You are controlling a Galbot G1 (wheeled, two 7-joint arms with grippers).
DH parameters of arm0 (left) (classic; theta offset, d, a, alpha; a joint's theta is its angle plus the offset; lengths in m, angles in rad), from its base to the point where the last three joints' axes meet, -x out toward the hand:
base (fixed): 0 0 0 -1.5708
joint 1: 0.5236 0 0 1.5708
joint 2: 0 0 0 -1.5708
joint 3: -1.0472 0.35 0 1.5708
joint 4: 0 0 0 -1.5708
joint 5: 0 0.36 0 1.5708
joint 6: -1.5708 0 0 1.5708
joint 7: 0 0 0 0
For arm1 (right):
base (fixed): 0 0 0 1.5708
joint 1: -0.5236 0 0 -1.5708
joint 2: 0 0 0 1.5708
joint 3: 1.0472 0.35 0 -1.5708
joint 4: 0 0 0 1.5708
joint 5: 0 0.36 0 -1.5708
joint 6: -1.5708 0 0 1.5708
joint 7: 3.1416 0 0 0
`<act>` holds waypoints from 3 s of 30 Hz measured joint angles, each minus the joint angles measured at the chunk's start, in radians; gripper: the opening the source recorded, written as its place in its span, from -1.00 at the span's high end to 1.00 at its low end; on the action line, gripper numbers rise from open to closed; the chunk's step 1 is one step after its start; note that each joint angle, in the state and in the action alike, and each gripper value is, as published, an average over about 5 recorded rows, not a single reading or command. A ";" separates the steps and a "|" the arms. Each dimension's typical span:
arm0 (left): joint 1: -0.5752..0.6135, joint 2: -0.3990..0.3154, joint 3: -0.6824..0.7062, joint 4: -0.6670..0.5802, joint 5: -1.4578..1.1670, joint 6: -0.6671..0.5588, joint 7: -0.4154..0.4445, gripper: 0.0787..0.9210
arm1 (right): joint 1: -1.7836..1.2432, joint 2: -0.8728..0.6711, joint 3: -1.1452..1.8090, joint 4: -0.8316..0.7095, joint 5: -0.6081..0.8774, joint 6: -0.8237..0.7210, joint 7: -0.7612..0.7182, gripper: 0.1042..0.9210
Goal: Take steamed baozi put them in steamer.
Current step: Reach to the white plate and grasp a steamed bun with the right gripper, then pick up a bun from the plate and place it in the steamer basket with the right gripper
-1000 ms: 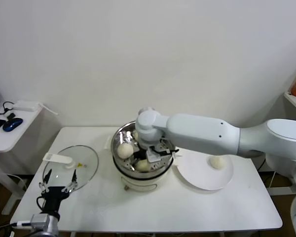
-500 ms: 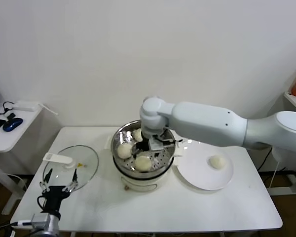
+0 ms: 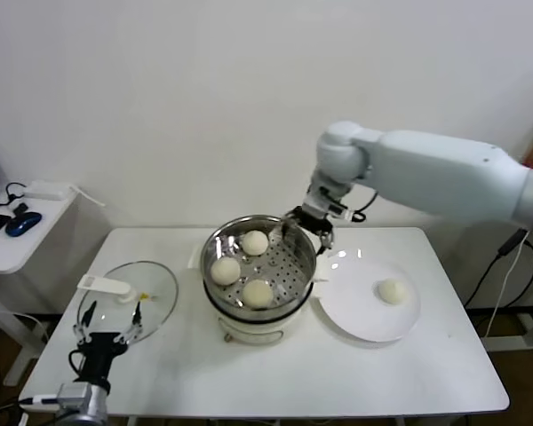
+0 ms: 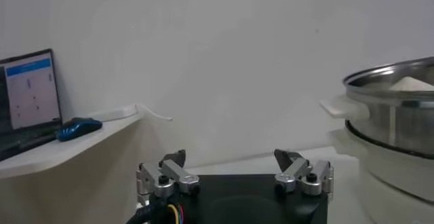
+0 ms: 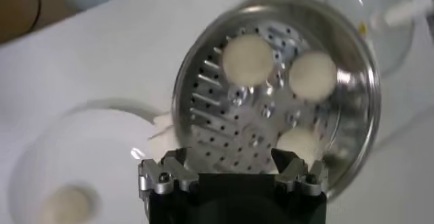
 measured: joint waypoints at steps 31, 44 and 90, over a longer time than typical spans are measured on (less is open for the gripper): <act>-0.010 0.006 0.011 -0.003 -0.006 0.012 -0.004 -0.77 | -0.369 -0.303 0.145 -0.263 -0.057 -0.282 0.085 -0.76; -0.008 0.001 0.006 0.006 -0.002 0.013 -0.005 -0.77 | -0.545 -0.239 0.280 -0.366 -0.193 -0.239 0.089 -0.76; -0.010 -0.002 0.005 0.018 0.001 0.011 -0.007 -0.77 | -0.612 -0.182 0.373 -0.448 -0.238 -0.215 0.082 -0.32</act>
